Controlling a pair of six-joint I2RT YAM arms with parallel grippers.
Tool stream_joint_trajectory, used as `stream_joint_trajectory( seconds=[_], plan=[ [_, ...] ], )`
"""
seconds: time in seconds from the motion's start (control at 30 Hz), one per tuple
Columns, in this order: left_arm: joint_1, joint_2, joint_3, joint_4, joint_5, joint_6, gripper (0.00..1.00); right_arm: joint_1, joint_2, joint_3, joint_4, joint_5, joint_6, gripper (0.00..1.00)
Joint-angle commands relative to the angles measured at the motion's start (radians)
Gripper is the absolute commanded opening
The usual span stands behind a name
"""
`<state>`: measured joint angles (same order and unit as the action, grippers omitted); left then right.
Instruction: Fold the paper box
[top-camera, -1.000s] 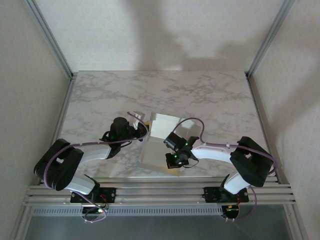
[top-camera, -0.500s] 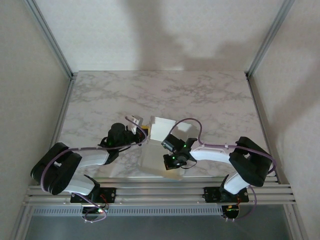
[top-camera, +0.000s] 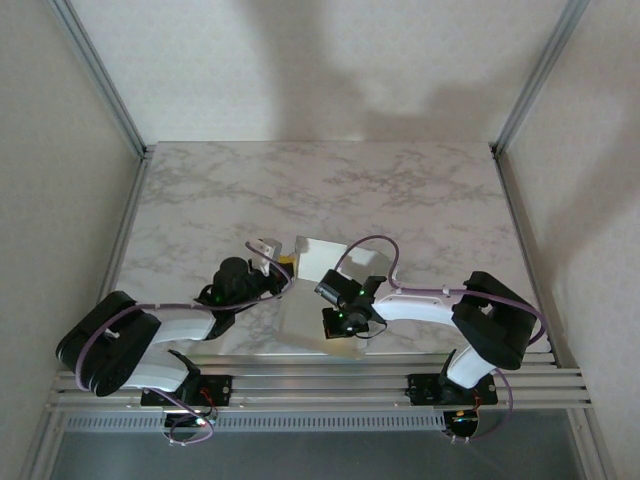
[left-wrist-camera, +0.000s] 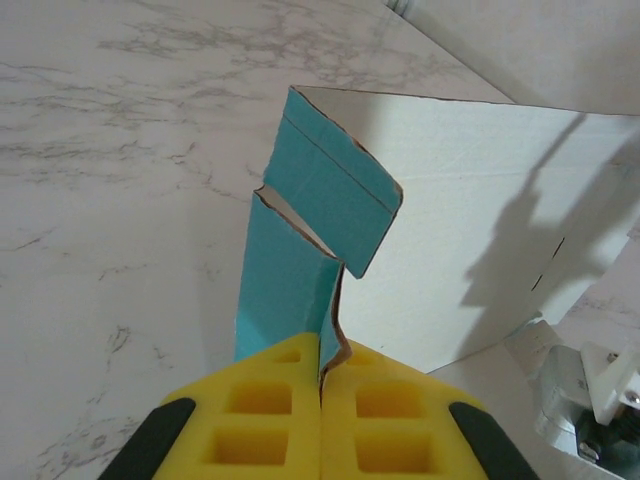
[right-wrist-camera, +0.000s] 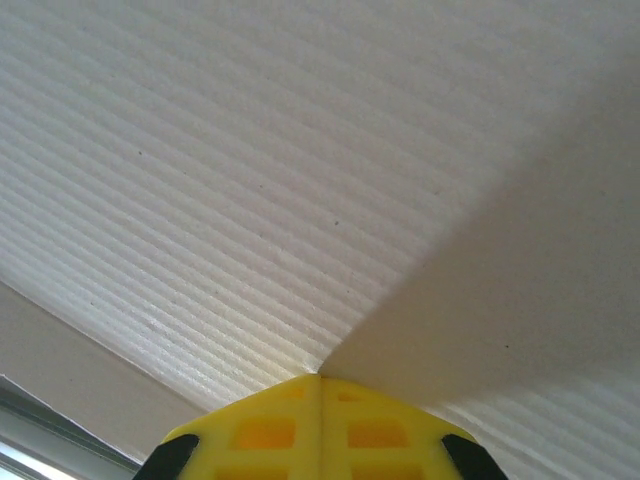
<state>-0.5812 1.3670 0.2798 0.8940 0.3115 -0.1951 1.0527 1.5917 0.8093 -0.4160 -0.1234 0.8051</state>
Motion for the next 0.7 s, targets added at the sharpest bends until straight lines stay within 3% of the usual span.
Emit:
stream_joint_trajectory(
  seconds=[0.0,0.43,0.67],
  plan=[
    [-0.025,-0.014,-0.043,-0.096,0.015,-0.027,0.06,-0.003,0.085,-0.029,0.036,0.158,0.030,0.00],
    [-0.082,0.018,-0.115,0.002,-0.074,-0.103,0.07,0.032,0.090,-0.014,0.039,0.191,0.051,0.00],
    [-0.091,0.023,-0.125,-0.016,-0.105,-0.090,0.07,0.037,0.003,-0.041,0.106,0.178,-0.008,0.00]
  ],
)
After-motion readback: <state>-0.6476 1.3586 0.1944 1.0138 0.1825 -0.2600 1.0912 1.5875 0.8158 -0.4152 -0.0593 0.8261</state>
